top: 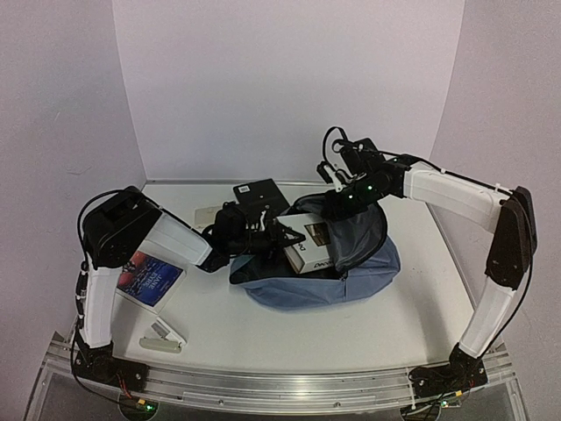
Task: Pack the student bag
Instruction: Place the book in the student bag.
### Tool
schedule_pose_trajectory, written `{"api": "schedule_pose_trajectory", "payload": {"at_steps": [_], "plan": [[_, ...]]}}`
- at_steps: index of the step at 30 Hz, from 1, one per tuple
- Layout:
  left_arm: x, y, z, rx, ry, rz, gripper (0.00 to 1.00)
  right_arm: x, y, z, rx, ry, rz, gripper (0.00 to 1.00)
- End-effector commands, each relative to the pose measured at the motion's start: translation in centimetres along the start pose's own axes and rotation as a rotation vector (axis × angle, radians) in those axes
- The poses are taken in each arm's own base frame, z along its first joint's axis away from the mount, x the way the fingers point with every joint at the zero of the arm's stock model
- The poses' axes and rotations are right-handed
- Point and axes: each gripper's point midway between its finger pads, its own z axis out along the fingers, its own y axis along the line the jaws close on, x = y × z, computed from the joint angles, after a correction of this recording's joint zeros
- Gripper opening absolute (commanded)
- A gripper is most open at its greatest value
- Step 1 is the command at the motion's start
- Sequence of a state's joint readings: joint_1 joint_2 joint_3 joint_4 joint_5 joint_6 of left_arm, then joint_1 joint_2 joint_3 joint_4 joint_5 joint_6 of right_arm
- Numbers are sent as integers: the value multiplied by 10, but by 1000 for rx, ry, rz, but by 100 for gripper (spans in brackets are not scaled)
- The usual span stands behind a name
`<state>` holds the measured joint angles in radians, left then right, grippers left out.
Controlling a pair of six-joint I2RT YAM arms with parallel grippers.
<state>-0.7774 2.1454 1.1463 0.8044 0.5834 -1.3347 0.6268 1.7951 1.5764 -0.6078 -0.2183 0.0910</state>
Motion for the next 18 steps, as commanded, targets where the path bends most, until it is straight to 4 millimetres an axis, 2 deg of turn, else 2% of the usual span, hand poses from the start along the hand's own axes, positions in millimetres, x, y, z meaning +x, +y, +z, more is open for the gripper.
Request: {"api": "schedule_pose_trajectory", "payload": {"at_steps": [1, 8, 14, 16, 18], "plan": [[12, -51, -7, 110, 54, 90, 3, -28, 9, -8, -57, -102, -14, 0], [16, -49, 15, 140, 125, 63, 3, -33, 25, -14, -145, -117, 6, 0], [20, -31, 44, 74, 207, 52, 7, -33, 27, -13, -159, -113, 5, 0], [18, -24, 46, 51, 198, 35, 12, -32, 27, -12, -160, -113, 6, 0], [16, -16, 48, 16, 187, 25, 25, -33, 26, -11, -154, -115, 12, 0]]}}
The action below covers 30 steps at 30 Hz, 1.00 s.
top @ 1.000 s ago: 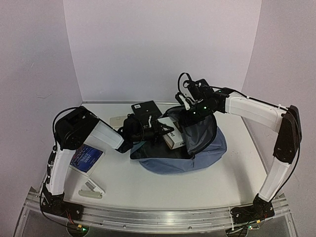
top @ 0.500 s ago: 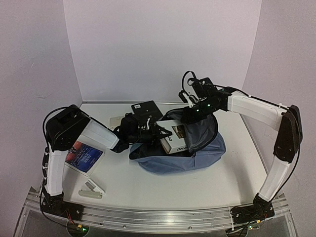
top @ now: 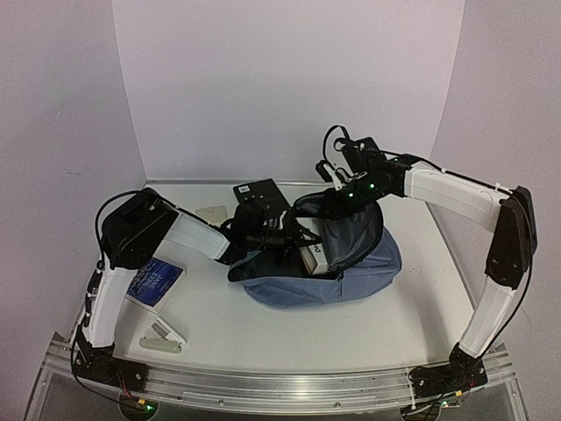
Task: Pack the student bag
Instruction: Place the book in the student bag.
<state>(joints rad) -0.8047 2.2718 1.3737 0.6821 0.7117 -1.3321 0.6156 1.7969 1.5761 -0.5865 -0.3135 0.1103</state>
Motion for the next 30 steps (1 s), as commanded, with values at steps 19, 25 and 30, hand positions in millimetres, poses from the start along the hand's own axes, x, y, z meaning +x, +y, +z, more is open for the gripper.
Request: {"api": "schedule_pose_trajectory", "payload": {"at_steps": [19, 25, 30], "plan": [[-17, 12, -34, -390, -155, 84, 69, -23, -4, -8, -51, -99, 22, 0], [-21, 12, -10, -283, -111, 111, 47, -16, -1, -4, -73, -81, 32, 0], [-27, 14, 9, -273, -78, 140, 37, -8, -5, 2, -64, -60, 38, 0]]}}
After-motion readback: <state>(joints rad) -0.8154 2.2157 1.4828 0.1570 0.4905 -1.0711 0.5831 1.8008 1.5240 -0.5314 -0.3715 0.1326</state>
